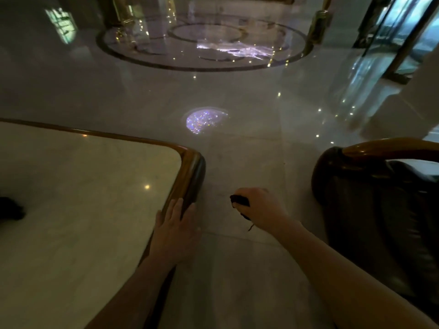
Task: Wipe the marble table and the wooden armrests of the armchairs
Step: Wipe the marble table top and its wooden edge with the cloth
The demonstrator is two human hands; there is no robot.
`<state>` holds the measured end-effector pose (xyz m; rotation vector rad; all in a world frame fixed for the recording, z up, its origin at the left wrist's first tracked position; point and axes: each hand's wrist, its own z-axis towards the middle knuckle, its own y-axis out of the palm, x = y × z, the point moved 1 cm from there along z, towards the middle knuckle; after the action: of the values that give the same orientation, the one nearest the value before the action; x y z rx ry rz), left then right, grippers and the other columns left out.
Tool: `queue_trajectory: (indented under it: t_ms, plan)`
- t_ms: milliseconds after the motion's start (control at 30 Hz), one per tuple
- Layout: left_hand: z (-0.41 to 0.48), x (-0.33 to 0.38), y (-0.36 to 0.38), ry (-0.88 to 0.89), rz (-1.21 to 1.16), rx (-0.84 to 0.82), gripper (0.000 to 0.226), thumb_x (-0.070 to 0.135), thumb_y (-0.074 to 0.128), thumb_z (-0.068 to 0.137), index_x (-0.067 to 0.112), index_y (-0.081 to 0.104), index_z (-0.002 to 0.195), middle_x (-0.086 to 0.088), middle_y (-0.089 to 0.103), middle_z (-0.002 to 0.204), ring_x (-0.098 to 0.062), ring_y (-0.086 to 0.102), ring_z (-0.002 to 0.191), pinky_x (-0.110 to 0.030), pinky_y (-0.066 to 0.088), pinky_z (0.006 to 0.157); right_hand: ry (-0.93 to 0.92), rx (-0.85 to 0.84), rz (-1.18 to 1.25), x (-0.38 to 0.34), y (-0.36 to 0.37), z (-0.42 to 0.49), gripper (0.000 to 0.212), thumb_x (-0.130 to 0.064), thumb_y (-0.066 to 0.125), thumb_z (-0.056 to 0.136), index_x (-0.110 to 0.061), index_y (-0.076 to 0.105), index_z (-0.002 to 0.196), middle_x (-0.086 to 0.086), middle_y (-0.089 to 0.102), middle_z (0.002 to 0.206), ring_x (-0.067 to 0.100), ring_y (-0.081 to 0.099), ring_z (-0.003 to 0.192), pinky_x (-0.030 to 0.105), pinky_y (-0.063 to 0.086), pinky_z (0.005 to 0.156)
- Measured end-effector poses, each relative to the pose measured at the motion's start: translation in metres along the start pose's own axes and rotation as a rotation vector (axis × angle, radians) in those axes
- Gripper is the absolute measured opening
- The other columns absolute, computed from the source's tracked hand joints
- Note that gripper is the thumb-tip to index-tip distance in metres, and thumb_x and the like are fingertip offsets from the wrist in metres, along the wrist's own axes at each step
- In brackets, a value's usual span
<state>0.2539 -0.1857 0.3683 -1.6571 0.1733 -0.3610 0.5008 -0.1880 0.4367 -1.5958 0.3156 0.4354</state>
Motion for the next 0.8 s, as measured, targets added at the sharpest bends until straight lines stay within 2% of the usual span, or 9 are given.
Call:
queue_trajectory:
  t_ms: [100, 233, 300, 367, 433, 533, 633, 800]
  plan:
    - [-0.002, -0.028, 0.004, -0.095, -0.006, 0.001, 0.070, 0.060, 0.025, 0.096, 0.031, 0.002, 0.156, -0.006, 0.002, 0.166, -0.026, -0.003, 0.152, -0.055, 0.004, 0.120, -0.055, -0.061, 0.005, -0.016, 0.020, 0.027, 0.016, -0.039, 0.056, 0.094, -0.027, 0.066, 0.091, -0.009, 0.066, 0.075, 0.010, 0.062, 0.068, 0.030, 0.051, 0.064]
    - [-0.005, -0.059, 0.011, -0.200, -0.013, -0.020, 0.069, 0.059, 0.023, 0.095, 0.032, 0.003, 0.156, -0.005, -0.003, 0.166, -0.025, -0.008, 0.152, -0.054, 0.001, 0.121, -0.144, -0.130, 0.008, -0.031, 0.044, 0.063, 0.008, -0.033, 0.060, 0.094, -0.029, 0.067, 0.092, -0.015, 0.059, 0.073, 0.002, 0.053, 0.064, 0.021, 0.035, 0.058]
    - [-0.004, -0.073, 0.013, -0.249, -0.023, -0.025, 0.069, 0.060, 0.023, 0.096, 0.032, 0.003, 0.156, -0.004, -0.005, 0.166, -0.024, -0.010, 0.151, -0.054, -0.001, 0.121, -0.190, -0.166, 0.015, -0.036, 0.055, 0.081, 0.008, -0.034, 0.060, 0.094, -0.035, 0.062, 0.086, -0.017, 0.058, 0.070, 0.000, 0.053, 0.064, 0.023, 0.037, 0.059]
    - [-0.001, -0.085, 0.015, -0.309, -0.031, -0.024, 0.068, 0.060, 0.022, 0.097, 0.033, 0.003, 0.156, -0.004, -0.005, 0.166, -0.024, -0.010, 0.151, -0.054, -0.001, 0.121, -0.230, -0.211, 0.005, -0.042, 0.068, 0.102, 0.008, -0.039, 0.060, 0.093, -0.036, 0.065, 0.098, -0.014, 0.063, 0.081, 0.009, 0.061, 0.075, 0.028, 0.046, 0.064]
    - [0.002, -0.097, 0.018, -0.375, -0.032, -0.034, 0.067, 0.060, 0.022, 0.097, 0.033, 0.002, 0.156, -0.003, -0.006, 0.166, -0.024, -0.011, 0.151, -0.054, -0.002, 0.120, -0.288, -0.268, 0.014, -0.046, 0.085, 0.124, 0.023, -0.042, 0.058, 0.092, -0.033, 0.065, 0.112, 0.000, 0.068, 0.095, 0.021, 0.065, 0.087, 0.036, 0.053, 0.076]
    - [0.003, -0.112, 0.029, -0.475, -0.029, -0.054, 0.068, 0.060, 0.021, 0.097, 0.033, -0.001, 0.156, -0.004, -0.009, 0.166, -0.024, -0.012, 0.151, -0.055, -0.004, 0.120, -0.400, -0.360, -0.021, -0.054, 0.113, 0.154, 0.033, -0.046, 0.056, 0.093, -0.033, 0.062, 0.123, 0.003, 0.067, 0.105, 0.024, 0.065, 0.096, 0.041, 0.053, 0.083]
    - [0.003, -0.127, 0.044, -0.558, -0.038, -0.090, 0.069, 0.061, 0.019, 0.096, 0.032, -0.001, 0.156, -0.003, -0.010, 0.166, -0.024, -0.013, 0.151, -0.054, -0.007, 0.120, -0.471, -0.437, -0.035, -0.061, 0.140, 0.178, 0.031, -0.045, 0.057, 0.093, -0.035, 0.062, 0.123, 0.001, 0.065, 0.105, 0.023, 0.063, 0.096, 0.041, 0.054, 0.083]
    - [0.001, -0.165, 0.074, -0.682, -0.061, -0.099, 0.068, 0.057, 0.025, 0.098, 0.030, 0.000, 0.156, -0.005, -0.005, 0.166, -0.024, -0.009, 0.152, -0.054, -0.002, 0.120, -0.561, -0.524, -0.092, -0.087, 0.188, 0.214, 0.029, -0.043, 0.057, 0.094, -0.036, 0.061, 0.122, 0.001, 0.065, 0.107, 0.023, 0.061, 0.100, 0.039, 0.053, 0.082]
